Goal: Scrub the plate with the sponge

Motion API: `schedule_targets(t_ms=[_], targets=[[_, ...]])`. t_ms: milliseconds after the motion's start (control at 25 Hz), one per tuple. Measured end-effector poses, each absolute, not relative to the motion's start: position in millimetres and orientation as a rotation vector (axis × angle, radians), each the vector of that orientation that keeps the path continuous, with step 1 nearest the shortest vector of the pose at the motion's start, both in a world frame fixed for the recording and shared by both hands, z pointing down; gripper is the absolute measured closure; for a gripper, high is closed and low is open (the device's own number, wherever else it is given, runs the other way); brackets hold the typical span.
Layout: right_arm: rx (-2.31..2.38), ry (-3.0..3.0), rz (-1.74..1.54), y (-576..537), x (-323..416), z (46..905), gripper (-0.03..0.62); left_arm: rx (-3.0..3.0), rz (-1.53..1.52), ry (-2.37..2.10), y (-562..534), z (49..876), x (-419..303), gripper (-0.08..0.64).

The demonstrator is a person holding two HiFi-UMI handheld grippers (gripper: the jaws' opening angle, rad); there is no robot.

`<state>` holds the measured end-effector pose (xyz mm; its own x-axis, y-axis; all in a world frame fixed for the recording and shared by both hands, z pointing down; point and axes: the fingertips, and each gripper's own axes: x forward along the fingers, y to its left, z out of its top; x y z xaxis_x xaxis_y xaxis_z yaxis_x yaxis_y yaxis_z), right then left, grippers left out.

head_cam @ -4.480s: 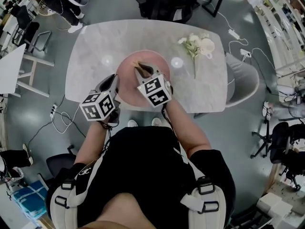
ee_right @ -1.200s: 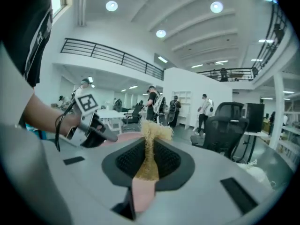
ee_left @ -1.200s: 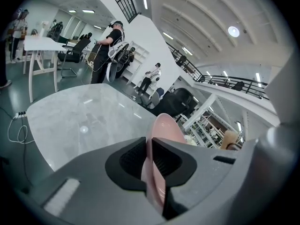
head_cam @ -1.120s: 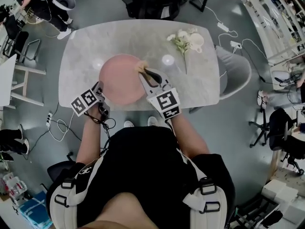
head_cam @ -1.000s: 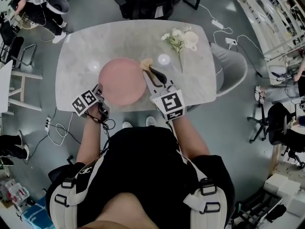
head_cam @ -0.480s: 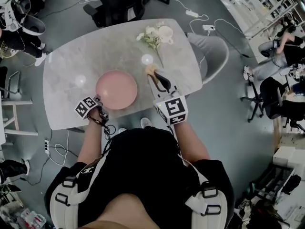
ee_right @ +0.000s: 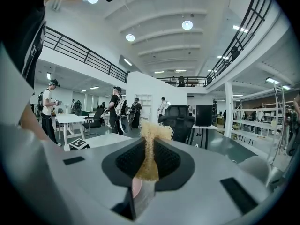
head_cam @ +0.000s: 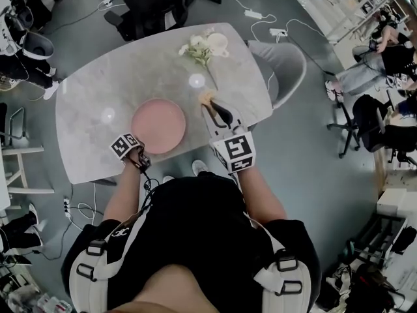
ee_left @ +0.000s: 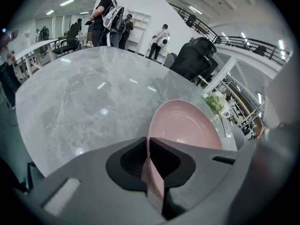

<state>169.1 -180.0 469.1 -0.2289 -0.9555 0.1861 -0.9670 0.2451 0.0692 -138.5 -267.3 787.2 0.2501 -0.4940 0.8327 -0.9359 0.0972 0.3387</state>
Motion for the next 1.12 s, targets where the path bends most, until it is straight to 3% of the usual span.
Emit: schedule_targets(t_ms=[280,760,920,1120], targets=[[1.815,-2.357,0.092,-190.7,162.2,470.0,0.540,1.732,0.505,-1.421,-286.9,745.6,-135.2,0.503],[1.693,-2.565,0.035,-237.3,92.4,450.0,0.540,2.265,0.209,-1.765,-314.1,501.4,-168.8,0.503],[1.679,-2.638,0.019,-251.2,78.4,434.8,0.540,2.379,0.218,-1.899,-284.2,435.6,-172.6,0.554],[1.573,-2.702,-0.009,-264.7,47.9,427.9,0.540,2.402,0.257,-1.970,-256.8,417.9,-179.7,0.555]])
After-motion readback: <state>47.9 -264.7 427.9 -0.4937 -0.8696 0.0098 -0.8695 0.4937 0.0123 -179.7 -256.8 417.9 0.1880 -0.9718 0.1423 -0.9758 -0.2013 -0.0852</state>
